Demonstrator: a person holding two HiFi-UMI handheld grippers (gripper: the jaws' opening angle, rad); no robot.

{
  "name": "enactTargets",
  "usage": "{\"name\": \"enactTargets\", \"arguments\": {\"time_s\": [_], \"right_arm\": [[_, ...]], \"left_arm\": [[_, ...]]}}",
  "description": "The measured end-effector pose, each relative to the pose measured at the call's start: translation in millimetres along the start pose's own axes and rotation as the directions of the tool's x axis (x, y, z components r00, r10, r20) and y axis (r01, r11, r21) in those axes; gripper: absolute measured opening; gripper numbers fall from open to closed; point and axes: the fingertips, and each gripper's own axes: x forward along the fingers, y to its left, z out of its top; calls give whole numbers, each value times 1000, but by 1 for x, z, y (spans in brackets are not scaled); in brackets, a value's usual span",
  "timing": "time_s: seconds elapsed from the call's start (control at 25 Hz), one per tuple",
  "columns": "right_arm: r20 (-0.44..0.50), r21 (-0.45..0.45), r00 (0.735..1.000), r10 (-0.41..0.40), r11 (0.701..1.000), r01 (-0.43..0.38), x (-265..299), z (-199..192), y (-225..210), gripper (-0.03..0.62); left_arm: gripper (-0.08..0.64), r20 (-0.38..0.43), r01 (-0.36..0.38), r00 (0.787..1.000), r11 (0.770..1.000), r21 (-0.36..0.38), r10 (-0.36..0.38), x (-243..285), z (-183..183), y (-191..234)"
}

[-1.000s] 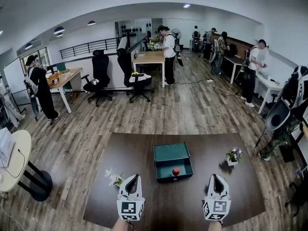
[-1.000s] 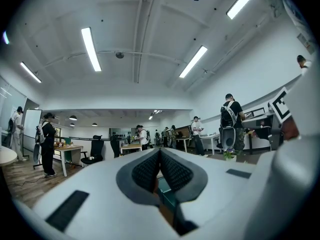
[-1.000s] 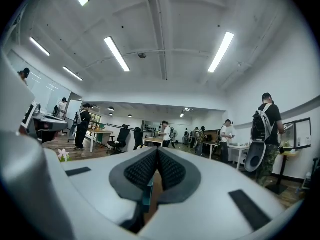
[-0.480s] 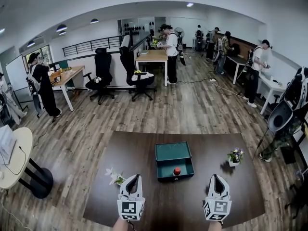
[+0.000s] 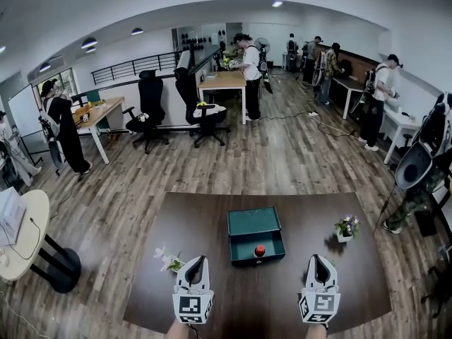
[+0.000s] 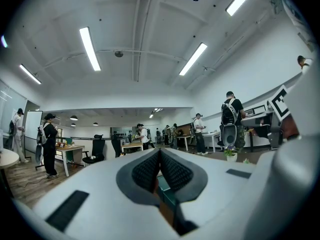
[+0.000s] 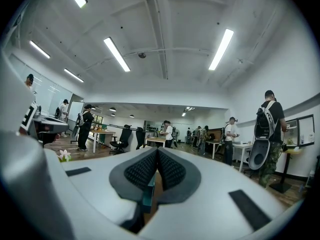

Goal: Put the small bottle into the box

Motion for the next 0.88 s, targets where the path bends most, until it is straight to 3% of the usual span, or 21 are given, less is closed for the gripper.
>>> {"name": "enactTargets", "arguments": {"time_s": [0.88], "right_arm": [[-53, -41, 999, -15, 999, 13, 0, -22, -15, 0]], "left_arm": [[2, -15, 29, 999, 1000, 10, -29, 13, -9, -22]]}}
